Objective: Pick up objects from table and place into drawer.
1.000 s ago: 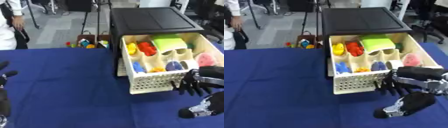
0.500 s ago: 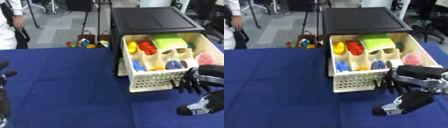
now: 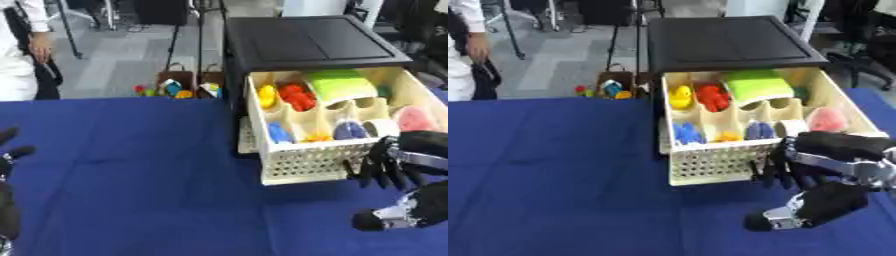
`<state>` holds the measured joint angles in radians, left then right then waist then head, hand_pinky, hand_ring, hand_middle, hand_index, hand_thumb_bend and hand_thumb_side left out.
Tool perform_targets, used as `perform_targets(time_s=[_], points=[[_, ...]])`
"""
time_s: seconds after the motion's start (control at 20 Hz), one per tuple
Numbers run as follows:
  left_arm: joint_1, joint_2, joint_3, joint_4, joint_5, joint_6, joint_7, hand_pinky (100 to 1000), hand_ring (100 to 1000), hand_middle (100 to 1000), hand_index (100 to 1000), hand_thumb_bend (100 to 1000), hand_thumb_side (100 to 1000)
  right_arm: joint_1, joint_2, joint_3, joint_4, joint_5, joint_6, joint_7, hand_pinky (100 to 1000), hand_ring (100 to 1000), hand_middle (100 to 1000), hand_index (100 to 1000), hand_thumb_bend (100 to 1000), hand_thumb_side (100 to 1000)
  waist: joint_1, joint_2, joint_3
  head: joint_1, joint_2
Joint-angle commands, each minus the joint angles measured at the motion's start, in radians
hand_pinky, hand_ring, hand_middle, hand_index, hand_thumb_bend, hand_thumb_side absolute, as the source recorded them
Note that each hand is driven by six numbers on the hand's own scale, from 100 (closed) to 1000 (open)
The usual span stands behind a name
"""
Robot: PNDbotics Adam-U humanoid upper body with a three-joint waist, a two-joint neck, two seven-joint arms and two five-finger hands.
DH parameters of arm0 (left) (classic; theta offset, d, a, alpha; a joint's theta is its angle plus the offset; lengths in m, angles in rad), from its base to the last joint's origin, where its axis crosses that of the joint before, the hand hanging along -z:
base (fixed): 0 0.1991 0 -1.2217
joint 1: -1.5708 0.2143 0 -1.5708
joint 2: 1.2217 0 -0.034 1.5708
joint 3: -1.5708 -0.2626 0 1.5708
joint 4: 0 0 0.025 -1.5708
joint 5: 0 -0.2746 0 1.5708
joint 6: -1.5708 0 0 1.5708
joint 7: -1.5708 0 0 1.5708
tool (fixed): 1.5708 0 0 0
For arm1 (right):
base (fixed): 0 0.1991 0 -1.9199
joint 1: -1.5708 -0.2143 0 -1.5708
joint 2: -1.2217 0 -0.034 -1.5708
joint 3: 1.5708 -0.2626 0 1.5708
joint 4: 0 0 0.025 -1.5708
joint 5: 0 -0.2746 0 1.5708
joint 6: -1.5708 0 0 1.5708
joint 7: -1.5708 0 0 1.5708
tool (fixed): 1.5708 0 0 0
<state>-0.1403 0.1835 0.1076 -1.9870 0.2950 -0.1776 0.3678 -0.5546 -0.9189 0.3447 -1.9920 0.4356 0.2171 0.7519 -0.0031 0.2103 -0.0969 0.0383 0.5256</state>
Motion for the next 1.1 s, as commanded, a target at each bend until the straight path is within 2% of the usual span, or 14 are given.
perform_targets(time_s=[0.05,0.35,1.1], points=[[-0.009,0.003,-0.001,-0.013,0.001,0.000,-0.006,558,700,735,893,604,1000,-0.018,-0.029,-0.020,0.010,0.016,0.006,-0.005,313,742,944,961,813,815,-0.001,-0.008,0.002,-0.005,-0.013],[-0.010,0.002,-0.001,-0.013,-0.001,0.001,-0.006,559,699,735,893,603,1000,-0.020,-0.030,-0.022,0.018,0.022,0.006,-0.009,316,745,948,962,826,801,-0.001,-0.005,0.004,-0.006,-0.016],[-0.013,-0.009,-0.004,-0.013,-0.011,0.002,-0.014,556,695,735,894,602,1000,-0.038,-0.038,-0.029,0.044,0.042,0.013,-0.037,319,748,952,961,825,806,0.001,0.024,0.014,-0.013,-0.029]])
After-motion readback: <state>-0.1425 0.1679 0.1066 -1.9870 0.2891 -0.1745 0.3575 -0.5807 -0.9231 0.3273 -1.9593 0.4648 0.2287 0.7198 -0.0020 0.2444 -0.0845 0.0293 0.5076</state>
